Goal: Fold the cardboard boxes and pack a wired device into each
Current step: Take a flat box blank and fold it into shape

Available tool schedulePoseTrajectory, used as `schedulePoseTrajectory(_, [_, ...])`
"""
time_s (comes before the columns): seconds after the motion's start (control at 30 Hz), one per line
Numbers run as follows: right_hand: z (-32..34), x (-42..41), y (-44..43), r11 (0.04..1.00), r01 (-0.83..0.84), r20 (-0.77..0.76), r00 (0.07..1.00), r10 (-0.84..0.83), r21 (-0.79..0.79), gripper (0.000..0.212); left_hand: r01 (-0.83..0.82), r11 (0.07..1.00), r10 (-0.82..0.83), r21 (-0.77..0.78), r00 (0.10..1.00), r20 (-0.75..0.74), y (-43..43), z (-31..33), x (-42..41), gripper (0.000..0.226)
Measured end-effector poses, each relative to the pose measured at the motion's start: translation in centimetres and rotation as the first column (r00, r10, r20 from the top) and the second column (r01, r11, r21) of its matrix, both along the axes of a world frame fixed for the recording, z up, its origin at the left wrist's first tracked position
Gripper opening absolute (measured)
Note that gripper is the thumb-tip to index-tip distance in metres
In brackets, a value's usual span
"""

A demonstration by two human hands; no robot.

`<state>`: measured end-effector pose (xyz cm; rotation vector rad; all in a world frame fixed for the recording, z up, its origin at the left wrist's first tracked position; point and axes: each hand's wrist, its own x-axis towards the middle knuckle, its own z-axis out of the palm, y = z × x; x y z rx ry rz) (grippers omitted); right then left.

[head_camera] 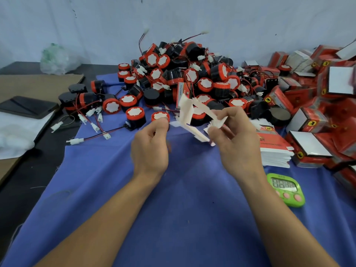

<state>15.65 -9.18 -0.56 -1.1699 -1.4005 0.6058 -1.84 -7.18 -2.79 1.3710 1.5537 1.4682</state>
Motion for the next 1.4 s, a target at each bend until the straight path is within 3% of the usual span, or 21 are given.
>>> schedulePoseTrajectory(0.1, [0.6,1.4,0.3,0.998,-0.053,-0.196,0.979,0.057,0.025,0.026,-0.241,0.967,0.201,-0.081,0.919,-0.338,0.6,-0.1,-0.7,0.024])
schedulePoseTrajectory(0.17, [0.7,2.2,0.4,0.993,-0.119,-0.298,0.947,0.118,0.017,0.015,-0.310,0.948,0.232,-0.077,0.835,-0.499,0.8,0.2,-1.3,0.042])
schedulePoseTrajectory(0.2, [0.8,2.4,0.4,0.988,-0.152,-0.312,0.938,0.149,0.014,0.009,-0.296,0.955,0.268,0.026,0.820,-0.506,0.8,0.3,-1.6,0.048])
schedulePoseTrajectory(0.27, [0.9,2.3,0.4,0.976,-0.219,-0.284,0.934,0.215,0.018,0.003,-0.114,0.954,0.222,0.278,0.890,-0.398,0.5,0.5,-1.9,0.055])
schedulePoseTrajectory(0.3, [0.9,2.2,0.3,0.968,-0.252,-0.249,0.936,0.249,0.022,0.003,0.036,0.940,0.083,0.340,0.941,-0.329,0.3,0.4,-1.9,0.062])
schedulePoseTrajectory(0.37, [1.0,1.8,0.2,0.947,-0.320,-0.161,0.934,0.318,0.013,0.006,0.330,0.893,-0.290,0.305,0.942,-0.171,-0.2,0.0,-1.4,0.077])
schedulePoseTrajectory(0.43, [1.2,1.7,0.0,0.925,-0.380,-0.080,0.923,0.377,-0.020,0.010,0.486,0.839,-0.497,0.246,0.867,-0.019,-0.6,-0.3,-0.5,0.085])
schedulePoseTrajectory(0.57, [1.1,1.5,-0.1,0.927,-0.362,0.090,0.925,0.370,-0.097,0.011,0.347,0.922,-0.367,0.171,0.925,0.102,0.2,0.1,-0.3,0.071])
schedulePoseTrajectory(0.73, [-0.1,0.7,0.3,0.989,-0.089,-0.045,0.995,0.084,-0.115,0.016,0.363,0.930,-0.366,0.055,0.913,0.179,0.8,-0.5,0.1,0.020])
schedulePoseTrajectory(0.9, [-0.4,1.1,0.6,0.966,-0.200,-0.342,0.930,0.135,-0.163,0.019,0.336,0.941,-0.328,-0.026,0.930,0.164,0.9,-0.7,0.8,0.025])
schedulePoseTrajectory(1.07, [-0.6,1.3,0.8,0.874,-0.405,-0.497,0.836,0.235,-0.268,0.026,0.295,0.955,-0.292,-0.024,0.954,0.070,0.3,-0.4,0.7,0.041])
schedulePoseTrajectory(1.17, [-0.8,0.7,0.8,0.897,-0.328,-0.475,0.866,0.160,-0.296,0.028,0.324,0.944,-0.324,-0.053,0.946,0.025,0.1,-0.4,0.6,0.034])
schedulePoseTrajectory(1.33, [-0.7,0.1,0.2,0.907,-0.306,-0.198,0.946,0.256,-0.290,0.030,0.376,0.926,-0.378,-0.032,0.922,-0.084,-0.5,-0.4,1.0,0.033])
schedulePoseTrajectory(1.4, [-0.8,-0.1,0.2,0.917,-0.286,-0.220,0.948,0.229,-0.278,0.032,0.405,0.913,-0.407,-0.044,0.910,-0.075,-0.6,-0.2,1.0,0.035])
